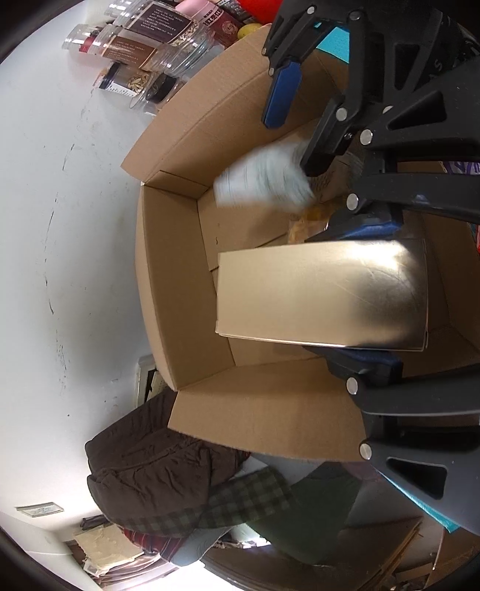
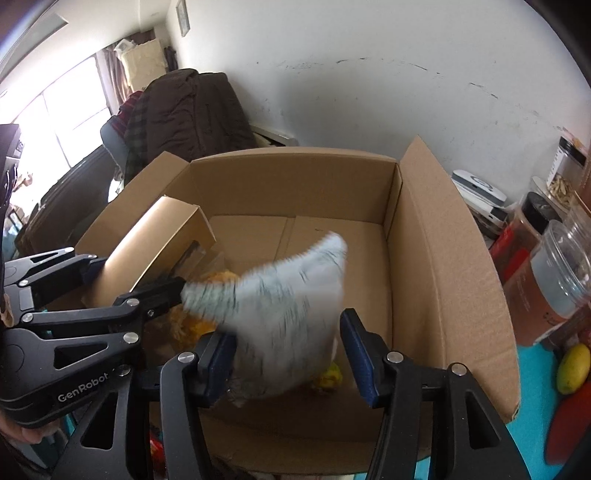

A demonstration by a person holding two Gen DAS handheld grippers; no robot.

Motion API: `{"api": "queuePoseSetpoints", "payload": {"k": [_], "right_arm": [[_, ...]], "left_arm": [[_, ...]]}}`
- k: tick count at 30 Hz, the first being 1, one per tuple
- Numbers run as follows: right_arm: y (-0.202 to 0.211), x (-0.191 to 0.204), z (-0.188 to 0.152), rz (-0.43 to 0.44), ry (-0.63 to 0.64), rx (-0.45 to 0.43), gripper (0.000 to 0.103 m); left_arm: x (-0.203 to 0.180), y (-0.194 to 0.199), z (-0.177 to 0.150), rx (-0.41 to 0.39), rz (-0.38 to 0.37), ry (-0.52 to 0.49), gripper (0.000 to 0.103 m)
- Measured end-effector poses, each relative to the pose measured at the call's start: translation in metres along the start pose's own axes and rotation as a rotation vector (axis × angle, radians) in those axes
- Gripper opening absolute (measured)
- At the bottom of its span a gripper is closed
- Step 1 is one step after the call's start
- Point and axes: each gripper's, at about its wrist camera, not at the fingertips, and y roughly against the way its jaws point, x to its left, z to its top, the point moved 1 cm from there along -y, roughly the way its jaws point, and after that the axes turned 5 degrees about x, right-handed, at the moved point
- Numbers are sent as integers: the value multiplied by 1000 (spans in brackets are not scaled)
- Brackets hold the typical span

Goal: Organize snacks
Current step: 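Lower the gold box with the left tool into the box while the right tool drops the bread bag, then withdraw both tools from the box back over the remaining snacks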

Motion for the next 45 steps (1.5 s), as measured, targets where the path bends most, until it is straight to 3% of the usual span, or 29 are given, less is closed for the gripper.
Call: {"api": "queuePoseSetpoints", "payload": {"k": [7,27,32,35,45], "right_arm": [[15,6,-1,-20,4,-28,72],[117,15,-11,-85,3,-169,72],[148,22,-17,-67,0,-213,72],[164,27,-23,-37,-4,-232,73],[202,45,-57,-66,29,-288,77]], "left_arm": [[6,19,0,-38,21,13,46],[-3,116,-11,-199,-21,33,46],[-3,141,-20,-237,-34,31,46],[-2,156,-27,-258,-43,34,46],[-5,184,-59,-278,-46,32,46]]}}
